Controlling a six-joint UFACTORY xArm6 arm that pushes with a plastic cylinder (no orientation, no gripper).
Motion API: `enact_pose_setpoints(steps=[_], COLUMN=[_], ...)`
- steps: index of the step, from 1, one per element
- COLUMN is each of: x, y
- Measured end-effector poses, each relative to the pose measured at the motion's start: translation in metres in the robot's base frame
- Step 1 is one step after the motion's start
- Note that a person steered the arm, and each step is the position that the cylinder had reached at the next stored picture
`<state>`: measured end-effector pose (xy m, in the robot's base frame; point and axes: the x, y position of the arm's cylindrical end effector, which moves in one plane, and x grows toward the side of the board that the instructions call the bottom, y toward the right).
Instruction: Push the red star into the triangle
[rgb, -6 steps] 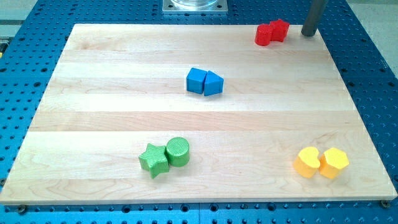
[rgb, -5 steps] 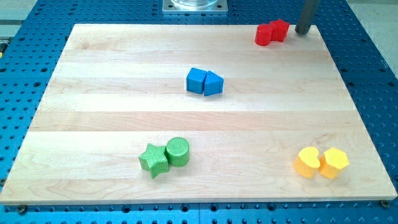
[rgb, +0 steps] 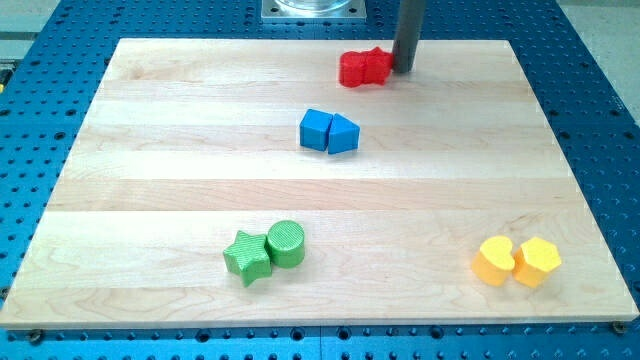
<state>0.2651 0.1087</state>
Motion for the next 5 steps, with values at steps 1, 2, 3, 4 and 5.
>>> enact_pose_setpoints(steps=[1, 2, 3, 4, 5], x=[-0.008, -0.023, -0.001, 0.085, 0.051], y=[-0.011, -0.021, -0.052, -0.054, -0.052])
